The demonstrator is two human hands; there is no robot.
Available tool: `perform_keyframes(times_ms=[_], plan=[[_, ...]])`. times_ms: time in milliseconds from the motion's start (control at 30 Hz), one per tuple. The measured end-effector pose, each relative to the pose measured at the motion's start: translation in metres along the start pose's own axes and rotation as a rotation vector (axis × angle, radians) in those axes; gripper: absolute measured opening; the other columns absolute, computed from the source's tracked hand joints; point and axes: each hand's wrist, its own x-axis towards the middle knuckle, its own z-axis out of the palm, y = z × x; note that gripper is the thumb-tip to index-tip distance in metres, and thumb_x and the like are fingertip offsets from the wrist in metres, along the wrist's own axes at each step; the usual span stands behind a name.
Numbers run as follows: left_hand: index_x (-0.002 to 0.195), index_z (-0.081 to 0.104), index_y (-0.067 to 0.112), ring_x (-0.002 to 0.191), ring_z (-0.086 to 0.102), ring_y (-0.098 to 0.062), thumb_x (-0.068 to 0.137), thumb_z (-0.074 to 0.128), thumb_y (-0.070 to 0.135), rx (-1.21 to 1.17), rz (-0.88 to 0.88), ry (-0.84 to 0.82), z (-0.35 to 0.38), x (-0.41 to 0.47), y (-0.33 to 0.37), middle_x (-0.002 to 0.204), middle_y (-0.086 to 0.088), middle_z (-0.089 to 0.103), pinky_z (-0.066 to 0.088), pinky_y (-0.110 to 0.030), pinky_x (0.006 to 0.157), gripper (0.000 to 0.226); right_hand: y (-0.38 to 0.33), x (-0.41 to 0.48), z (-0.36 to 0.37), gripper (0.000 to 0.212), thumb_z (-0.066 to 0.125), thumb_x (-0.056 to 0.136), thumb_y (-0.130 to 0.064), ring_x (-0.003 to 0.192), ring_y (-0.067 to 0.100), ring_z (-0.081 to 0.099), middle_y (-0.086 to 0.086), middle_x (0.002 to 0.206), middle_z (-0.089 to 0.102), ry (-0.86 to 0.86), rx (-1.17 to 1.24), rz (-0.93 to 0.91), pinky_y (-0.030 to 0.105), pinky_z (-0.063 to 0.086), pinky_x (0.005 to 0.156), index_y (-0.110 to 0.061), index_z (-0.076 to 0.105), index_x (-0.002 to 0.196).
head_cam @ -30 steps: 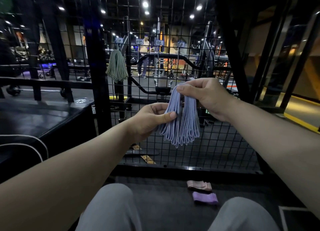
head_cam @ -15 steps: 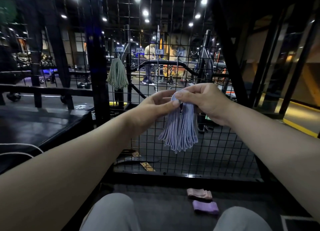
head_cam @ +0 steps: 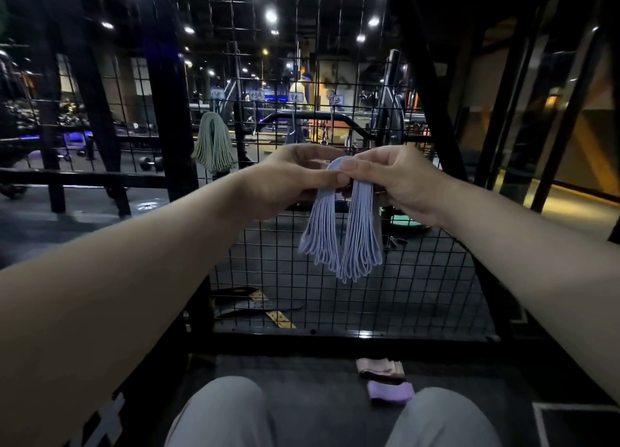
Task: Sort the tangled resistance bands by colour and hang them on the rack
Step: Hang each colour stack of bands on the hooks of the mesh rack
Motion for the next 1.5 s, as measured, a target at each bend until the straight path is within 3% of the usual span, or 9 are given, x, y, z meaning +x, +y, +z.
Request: perform_keyframes(times_ms=[200, 333, 467, 833, 1033, 1167, 1300, 1400, 1500], plan=[[0.125, 0.066, 0.005, 0.114, 0.065, -0.037, 0.079, 0.082, 0.019, 0.074, 0.016, -0.005, -0.001, 0.021, 0.002, 0.121, -0.02, 0.069, 0.047, -0.056, 0.106, 0.051, 0.005, 0.009, -0.014, 0.074, 0.084, 0.064, -0.047, 0.096, 0.023, 0.071, 0.006, 0.1, 0.075, -0.022, -0.003, 0.035, 0.048, 0.057, 0.092, -0.001, 0.065, 0.12], [0.12, 0.069, 0.008, 0.108, 0.066, -0.031, 0.075, 0.084, 0.02, 0.087, 0.01, 0.02, -0.001, 0.034, 0.001, 0.115, -0.015, 0.072, 0.045, -0.057, 0.107, 0.05, 0.013, 0.018, -0.025, 0.059, 0.081, 0.07, -0.043, 0.093, 0.016, 0.071, 0.001, 0.097, 0.075, -0.051, -0.002, 0.052, 0.04, 0.058, 0.085, -0.007, 0.066, 0.115], [0.119, 0.07, 0.009, 0.116, 0.063, -0.042, 0.069, 0.09, 0.026, 0.089, -0.008, 0.03, -0.005, 0.051, -0.006, 0.117, -0.017, 0.072, 0.045, -0.062, 0.105, 0.057, 0.021, 0.028, -0.037, 0.046, 0.083, 0.074, -0.024, 0.103, 0.021, 0.072, 0.006, 0.109, 0.075, -0.078, -0.082, 0.035, 0.037, 0.059, 0.089, -0.011, 0.066, 0.115], [0.121, 0.069, 0.007, 0.115, 0.064, -0.044, 0.067, 0.092, 0.022, 0.08, -0.042, 0.037, -0.016, 0.093, -0.021, 0.115, -0.018, 0.072, 0.046, -0.06, 0.105, 0.061, 0.027, 0.066, -0.056, 0.035, 0.083, 0.079, -0.019, 0.1, 0.019, 0.072, 0.003, 0.105, 0.074, -0.049, -0.396, -0.002, 0.037, 0.058, 0.092, -0.021, 0.068, 0.111], [0.119, 0.069, 0.013, 0.098, 0.07, -0.032, 0.079, 0.085, 0.023, 0.138, -0.058, 0.011, -0.023, 0.118, -0.036, 0.11, -0.01, 0.074, 0.056, -0.045, 0.089, 0.043, 0.036, 0.084, -0.052, 0.049, 0.071, 0.086, -0.028, 0.084, 0.019, 0.062, 0.008, 0.102, 0.063, -0.047, -0.624, 0.008, 0.039, 0.054, 0.072, -0.025, 0.04, 0.124], [0.121, 0.066, 0.007, 0.102, 0.072, -0.033, 0.073, 0.09, 0.018, 0.086, -0.09, 0.04, -0.024, 0.138, -0.046, 0.111, -0.015, 0.074, 0.056, -0.052, 0.095, 0.055, 0.052, 0.095, -0.053, 0.066, 0.072, 0.085, -0.037, 0.099, 0.015, 0.064, -0.001, 0.114, 0.058, -0.145, -0.675, 0.058, 0.04, 0.059, 0.084, -0.032, 0.021, 0.127], [0.12, 0.066, 0.005, 0.102, 0.072, -0.031, 0.072, 0.09, 0.015, 0.076, -0.101, 0.032, -0.032, 0.153, -0.049, 0.111, -0.016, 0.074, 0.056, -0.047, 0.095, 0.055, 0.058, 0.114, -0.06, 0.049, 0.065, 0.089, -0.037, 0.095, 0.025, 0.066, 0.0, 0.109, 0.059, -0.061, -0.664, 0.073, 0.048, 0.058, 0.08, -0.032, 0.03, 0.123], [0.118, 0.066, 0.003, 0.092, 0.07, -0.026, 0.077, 0.086, 0.01, 0.068, -0.085, 0.092, -0.034, 0.161, -0.048, 0.111, -0.02, 0.073, 0.055, -0.041, 0.089, 0.046, 0.06, 0.128, -0.061, 0.035, 0.054, 0.096, -0.033, 0.075, 0.016, 0.057, -0.004, 0.098, 0.054, 0.03, -0.729, 0.011, 0.032, 0.043, 0.059, -0.029, 0.035, 0.125], [0.116, 0.069, 0.008, 0.091, 0.07, -0.027, 0.07, 0.088, 0.021, 0.056, -0.07, 0.12, -0.041, 0.174, -0.047, 0.107, -0.017, 0.075, 0.053, -0.045, 0.09, 0.051, 0.062, 0.141, -0.061, 0.034, 0.049, 0.098, -0.031, 0.084, 0.013, 0.056, -0.002, 0.112, 0.054, 0.07, -0.775, -0.055, 0.03, 0.04, 0.062, -0.028, 0.036, 0.13]])
